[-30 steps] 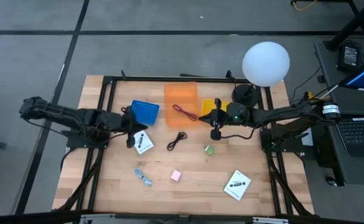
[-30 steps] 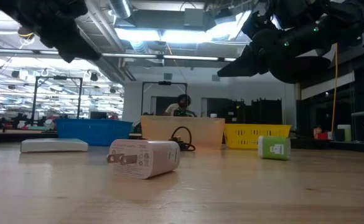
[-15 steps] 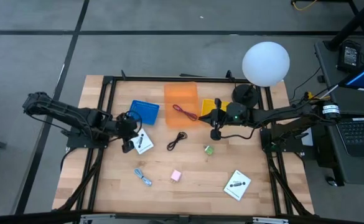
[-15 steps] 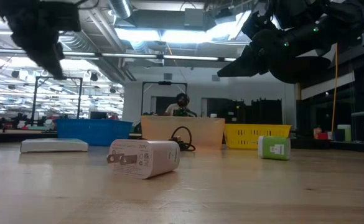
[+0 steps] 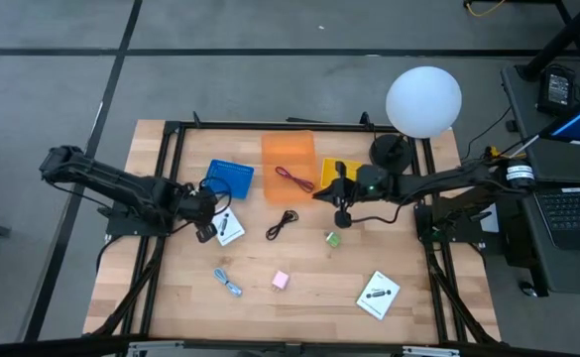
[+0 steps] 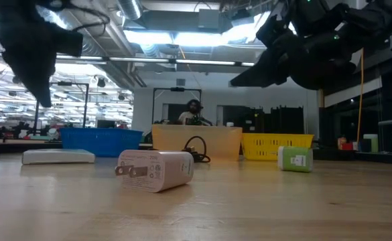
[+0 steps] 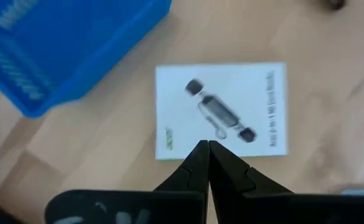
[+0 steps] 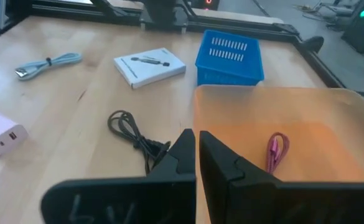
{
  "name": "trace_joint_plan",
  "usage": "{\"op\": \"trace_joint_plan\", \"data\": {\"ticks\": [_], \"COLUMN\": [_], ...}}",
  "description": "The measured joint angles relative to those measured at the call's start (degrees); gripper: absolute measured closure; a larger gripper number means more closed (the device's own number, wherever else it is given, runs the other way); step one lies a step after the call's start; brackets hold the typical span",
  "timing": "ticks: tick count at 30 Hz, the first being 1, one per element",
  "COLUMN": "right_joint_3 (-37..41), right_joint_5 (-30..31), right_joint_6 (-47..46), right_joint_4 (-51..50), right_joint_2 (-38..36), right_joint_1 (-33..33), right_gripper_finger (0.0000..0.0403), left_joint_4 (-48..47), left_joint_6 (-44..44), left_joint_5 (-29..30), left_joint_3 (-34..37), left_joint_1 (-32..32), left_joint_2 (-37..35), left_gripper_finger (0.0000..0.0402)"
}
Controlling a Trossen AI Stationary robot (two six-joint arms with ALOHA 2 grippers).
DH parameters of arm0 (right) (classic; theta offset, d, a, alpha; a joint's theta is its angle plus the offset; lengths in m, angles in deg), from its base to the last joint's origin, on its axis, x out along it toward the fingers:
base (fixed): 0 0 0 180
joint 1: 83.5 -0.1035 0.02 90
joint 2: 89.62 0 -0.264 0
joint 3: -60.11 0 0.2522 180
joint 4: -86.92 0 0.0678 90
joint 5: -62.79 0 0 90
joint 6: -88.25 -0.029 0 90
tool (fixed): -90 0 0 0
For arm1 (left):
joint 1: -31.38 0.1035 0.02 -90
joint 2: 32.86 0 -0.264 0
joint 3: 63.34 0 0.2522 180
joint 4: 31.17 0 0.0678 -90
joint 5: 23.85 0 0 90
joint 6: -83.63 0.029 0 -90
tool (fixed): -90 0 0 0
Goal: Pick and place items into bin
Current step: Put the top white USB box into the yellow bin
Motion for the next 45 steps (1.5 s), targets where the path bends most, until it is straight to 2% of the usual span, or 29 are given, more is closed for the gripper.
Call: {"op": "trace_joint_plan", "data": {"ticks": [7, 13, 19, 29, 45], "right_joint_3": [0.0, 0.0, 0.0, 0.0, 0.0], "right_joint_5": [0.0, 0.0, 0.0, 0.0, -0.1], "right_joint_6": [1.9, 2.5, 2.4, 2.4, 2.3], "right_joint_4": [4.3, 5.6, 6.0, 5.8, 5.6], "right_joint_2": [3.5, 3.7, 3.7, 3.7, 3.7], "right_joint_1": [0.0, 0.0, 0.0, 0.0, 0.0], "right_gripper_finger": [0.0398, 0.0398, 0.0398, 0.0398, 0.0398], "left_joint_4": [-0.1, 0.2, 0.7, 6.7, 3.7], "left_joint_6": [-3.7, -4.4, -4.0, 1.6, 1.8], "left_joint_5": [-4.0, -3.5, -1.6, -3.8, -3.8], "left_joint_3": [2.8, 3.8, 3.8, 3.8, 3.8], "left_joint_1": [0.4, 2.4, 5.0, 7.1, 7.8], "left_joint_2": [6.5, 10.0, 11.5, 13.6, 15.1], "left_gripper_finger": [0.0398, 0.0398, 0.0398, 0.0398, 0.0398]}}
